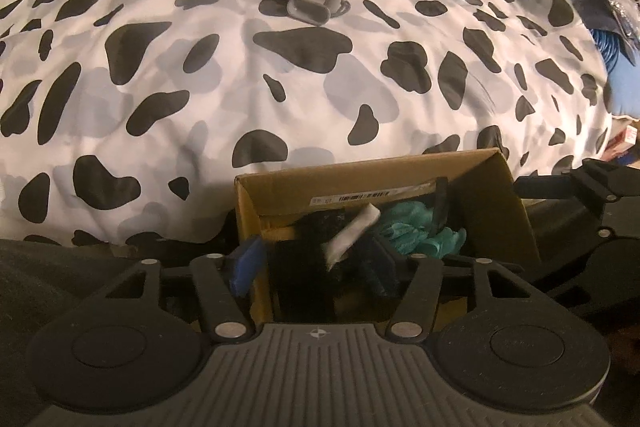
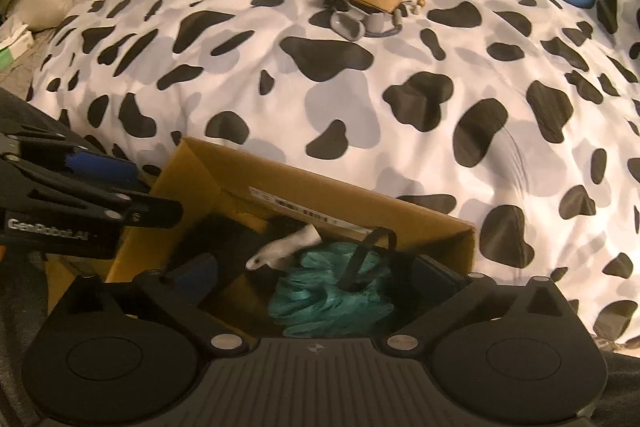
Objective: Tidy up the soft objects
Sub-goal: 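Carry the strap and white cord to the box and lower them in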
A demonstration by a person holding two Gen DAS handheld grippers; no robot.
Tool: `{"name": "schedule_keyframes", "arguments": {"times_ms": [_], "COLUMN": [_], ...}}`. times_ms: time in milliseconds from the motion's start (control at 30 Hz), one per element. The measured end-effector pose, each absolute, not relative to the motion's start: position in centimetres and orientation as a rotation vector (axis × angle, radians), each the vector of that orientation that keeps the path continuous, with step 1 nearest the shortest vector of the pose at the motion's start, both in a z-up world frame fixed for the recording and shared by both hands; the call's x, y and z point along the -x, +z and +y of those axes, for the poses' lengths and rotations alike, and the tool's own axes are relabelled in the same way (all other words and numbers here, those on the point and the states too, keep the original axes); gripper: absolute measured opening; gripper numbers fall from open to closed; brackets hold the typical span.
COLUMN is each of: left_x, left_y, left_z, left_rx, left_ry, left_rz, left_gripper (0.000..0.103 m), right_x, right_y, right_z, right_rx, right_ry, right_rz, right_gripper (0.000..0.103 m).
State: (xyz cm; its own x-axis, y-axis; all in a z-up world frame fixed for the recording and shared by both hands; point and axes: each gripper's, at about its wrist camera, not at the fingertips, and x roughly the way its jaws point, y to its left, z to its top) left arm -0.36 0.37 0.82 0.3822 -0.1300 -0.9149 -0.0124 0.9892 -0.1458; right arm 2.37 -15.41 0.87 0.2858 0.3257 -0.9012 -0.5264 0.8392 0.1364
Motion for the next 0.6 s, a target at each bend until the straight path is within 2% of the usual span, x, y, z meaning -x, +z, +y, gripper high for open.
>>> {"name": "schedule_keyframes", "arguments": {"times_ms": [600], "left_x": [0.27], "left_y": [0.94], "left_z": [0.68], "left_rx": [0.146], "left_ry": [-0.051], "left_rz": [1.154], "left_gripper": [0.059], "right_x": [-3.23], "right_y": [0.52], "right_z": [-16.32], "right_rx": [0.189], "right_ry": [0.476], "right_rz": [1.164], "right_gripper": [0.103]}}
